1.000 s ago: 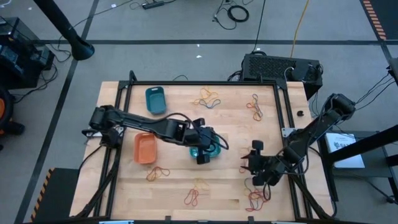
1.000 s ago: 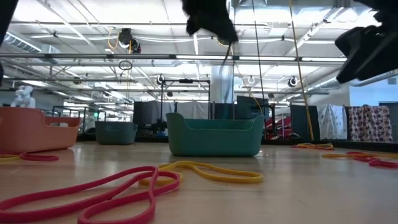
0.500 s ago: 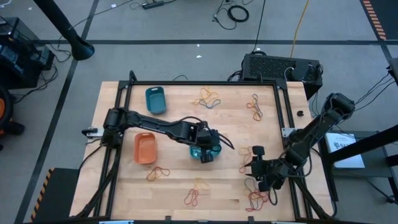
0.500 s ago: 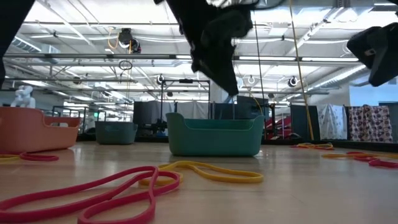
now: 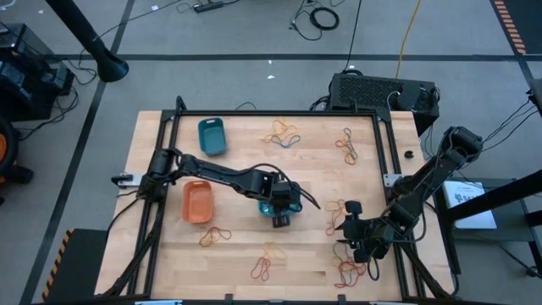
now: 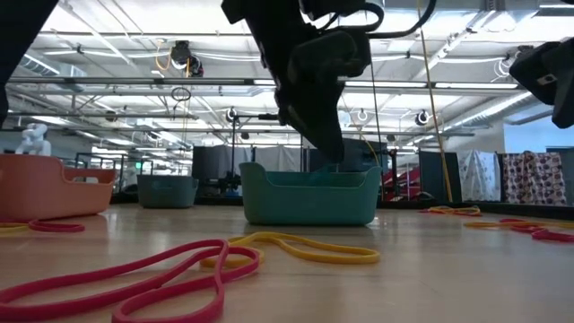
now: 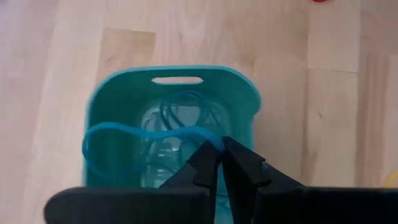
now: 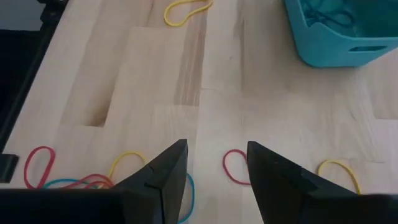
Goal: Sort rubber bands into baskets
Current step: Put the blue rubber band into the green bin
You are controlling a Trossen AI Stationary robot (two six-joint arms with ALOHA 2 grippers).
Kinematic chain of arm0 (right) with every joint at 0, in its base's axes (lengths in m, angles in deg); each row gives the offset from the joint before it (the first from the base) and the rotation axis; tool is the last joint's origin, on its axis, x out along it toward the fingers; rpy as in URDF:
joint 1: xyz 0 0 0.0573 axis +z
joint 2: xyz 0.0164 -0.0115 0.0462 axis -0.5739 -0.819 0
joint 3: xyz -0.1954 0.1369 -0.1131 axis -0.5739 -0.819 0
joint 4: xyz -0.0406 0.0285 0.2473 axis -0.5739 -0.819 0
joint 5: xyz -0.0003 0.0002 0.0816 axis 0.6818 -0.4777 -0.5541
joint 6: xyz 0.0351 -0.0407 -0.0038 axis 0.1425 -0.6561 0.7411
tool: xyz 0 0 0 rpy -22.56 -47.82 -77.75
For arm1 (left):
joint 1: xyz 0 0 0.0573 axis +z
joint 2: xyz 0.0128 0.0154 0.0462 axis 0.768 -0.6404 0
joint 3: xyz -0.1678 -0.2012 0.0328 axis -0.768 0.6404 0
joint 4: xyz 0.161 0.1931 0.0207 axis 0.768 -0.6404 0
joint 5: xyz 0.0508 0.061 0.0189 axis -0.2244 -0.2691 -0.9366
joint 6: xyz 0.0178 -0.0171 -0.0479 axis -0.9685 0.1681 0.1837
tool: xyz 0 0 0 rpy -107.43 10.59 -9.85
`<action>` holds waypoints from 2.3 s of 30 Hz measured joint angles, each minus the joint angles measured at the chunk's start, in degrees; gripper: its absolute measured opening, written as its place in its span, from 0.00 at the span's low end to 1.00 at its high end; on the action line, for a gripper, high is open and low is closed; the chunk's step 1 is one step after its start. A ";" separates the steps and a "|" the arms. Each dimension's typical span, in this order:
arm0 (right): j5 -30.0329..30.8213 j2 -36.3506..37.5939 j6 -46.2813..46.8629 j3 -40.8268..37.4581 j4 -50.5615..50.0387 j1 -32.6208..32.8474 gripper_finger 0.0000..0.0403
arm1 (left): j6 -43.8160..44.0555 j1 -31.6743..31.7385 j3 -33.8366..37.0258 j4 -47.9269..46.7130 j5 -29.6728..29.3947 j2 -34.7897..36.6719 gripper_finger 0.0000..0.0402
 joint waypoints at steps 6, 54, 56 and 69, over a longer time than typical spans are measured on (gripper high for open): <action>0.00 0.00 -0.04 0.00 -0.01 0.00 0.40 | 0.28 0.13 -0.76 -4.98 0.27 0.13 0.07; 1.68 0.00 -3.59 0.00 7.39 -0.13 0.40 | 0.12 -0.10 -6.22 -35.29 -1.49 3.18 0.43; 1.47 0.00 -3.58 0.01 9.68 -0.26 0.40 | 2.23 -0.85 -6.23 -39.46 -4.71 5.15 0.43; -15.57 -5.20 15.28 15.60 6.82 0.44 0.40 | 4.72 -17.39 16.43 -8.69 -26.88 29.24 0.43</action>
